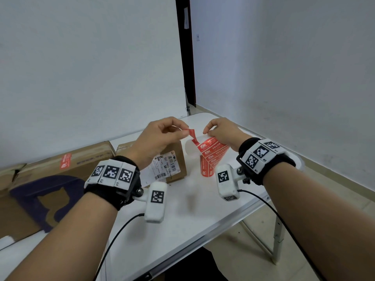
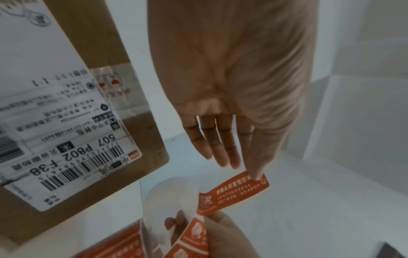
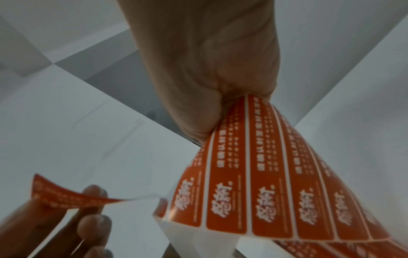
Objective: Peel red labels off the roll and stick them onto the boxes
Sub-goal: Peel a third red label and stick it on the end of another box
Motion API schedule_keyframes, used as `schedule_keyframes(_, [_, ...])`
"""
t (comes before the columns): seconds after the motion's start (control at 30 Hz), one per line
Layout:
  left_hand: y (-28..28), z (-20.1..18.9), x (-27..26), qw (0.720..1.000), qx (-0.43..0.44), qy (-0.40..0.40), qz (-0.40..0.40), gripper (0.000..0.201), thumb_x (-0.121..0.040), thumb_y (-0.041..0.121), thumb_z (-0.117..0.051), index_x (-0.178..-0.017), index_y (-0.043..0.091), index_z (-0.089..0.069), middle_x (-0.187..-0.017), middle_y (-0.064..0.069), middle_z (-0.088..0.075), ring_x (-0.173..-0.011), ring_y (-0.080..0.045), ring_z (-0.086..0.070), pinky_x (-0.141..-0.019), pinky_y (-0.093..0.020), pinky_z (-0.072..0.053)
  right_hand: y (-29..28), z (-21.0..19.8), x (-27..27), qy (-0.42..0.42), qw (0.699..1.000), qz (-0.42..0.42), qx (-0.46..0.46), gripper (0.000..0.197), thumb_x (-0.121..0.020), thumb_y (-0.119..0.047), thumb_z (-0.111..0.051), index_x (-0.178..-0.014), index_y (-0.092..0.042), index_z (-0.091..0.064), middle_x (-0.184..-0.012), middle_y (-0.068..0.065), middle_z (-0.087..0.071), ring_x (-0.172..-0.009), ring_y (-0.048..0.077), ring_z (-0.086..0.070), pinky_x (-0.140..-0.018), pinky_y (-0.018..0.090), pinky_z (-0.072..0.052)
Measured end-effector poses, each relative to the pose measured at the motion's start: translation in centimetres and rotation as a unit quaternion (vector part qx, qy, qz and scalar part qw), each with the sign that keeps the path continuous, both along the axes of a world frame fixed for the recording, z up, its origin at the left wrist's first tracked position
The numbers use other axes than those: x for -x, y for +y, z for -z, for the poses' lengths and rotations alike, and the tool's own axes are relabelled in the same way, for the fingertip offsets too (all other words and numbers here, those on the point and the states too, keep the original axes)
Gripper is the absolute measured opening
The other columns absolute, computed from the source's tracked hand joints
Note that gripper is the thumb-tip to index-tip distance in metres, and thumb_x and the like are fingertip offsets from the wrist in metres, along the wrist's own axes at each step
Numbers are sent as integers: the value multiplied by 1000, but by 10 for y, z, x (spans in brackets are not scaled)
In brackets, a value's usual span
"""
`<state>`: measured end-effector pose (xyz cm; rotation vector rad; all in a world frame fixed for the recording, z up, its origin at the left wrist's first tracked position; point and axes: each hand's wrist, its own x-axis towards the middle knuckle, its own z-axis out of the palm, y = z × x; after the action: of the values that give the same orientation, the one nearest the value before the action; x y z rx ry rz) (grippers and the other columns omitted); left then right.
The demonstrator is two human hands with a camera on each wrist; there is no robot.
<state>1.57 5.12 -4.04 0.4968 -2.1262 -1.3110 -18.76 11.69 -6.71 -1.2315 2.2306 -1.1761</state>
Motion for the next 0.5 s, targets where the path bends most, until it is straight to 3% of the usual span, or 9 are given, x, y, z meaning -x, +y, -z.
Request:
schedule_keyframes(0.07, [-3,-1,-6,999,-32,38,3,8,-82,17,-73,-89,16,-71,-104,-19,-67,-93,-24,-59,-99,-47,-47,-3,-2,-2,35,999,0,-4,25,-90,-9,-49,-78,-23,-65,-78,-6,-57,-60,13,-57,-52,22,-44])
schedule_keyframes(0.17, [-7,-4,-11,995,-61,74,7,5,-82,18,-71,-86,21,-70,-100,-4,-69,-92,-17,-59,-89,-32,-49,-6,-3,-6,104,995,2,-8,23,-91,-9,-47,-94,-17,-68,-82,-7,-54,-59,10,-52,-49,20,-37])
schedule_keyframes(0.3, [-14,-7,-13,991,-83,92,-40,3,-84,17,-71,-85,20,-69,-94,0,-69,-92,-16,-58,-87,-29,-47,-8,-8,-17,199,976,-79,-47,24,-93,-16,-51,-113,-18,-63,-102,0,-59,-84,13,-53,-70,23,-38])
schedule_keyframes(0.4, [-21,-11,-15,988,-91,75,-98,3,-83,18,-71,-82,20,-70,-92,3,-70,-91,-12,-60,-93,-32,-48,-12,-15,-28,249,957,-133,-66,25,-93,-24,-52,-109,-18,-71,-109,0,-67,-86,10,-52,-72,21,-37])
schedule_keyframes(0.5, [-29,-16,-20,985,-99,32,-134,3,-83,21,-72,-85,20,-74,-98,0,-72,-95,-13,-61,-96,-33,-50,-18,-25,-38,248,962,-114,-9,22,-91,-27,-58,-100,-15,-74,-96,2,-67,-74,8,-51,-58,16,-34])
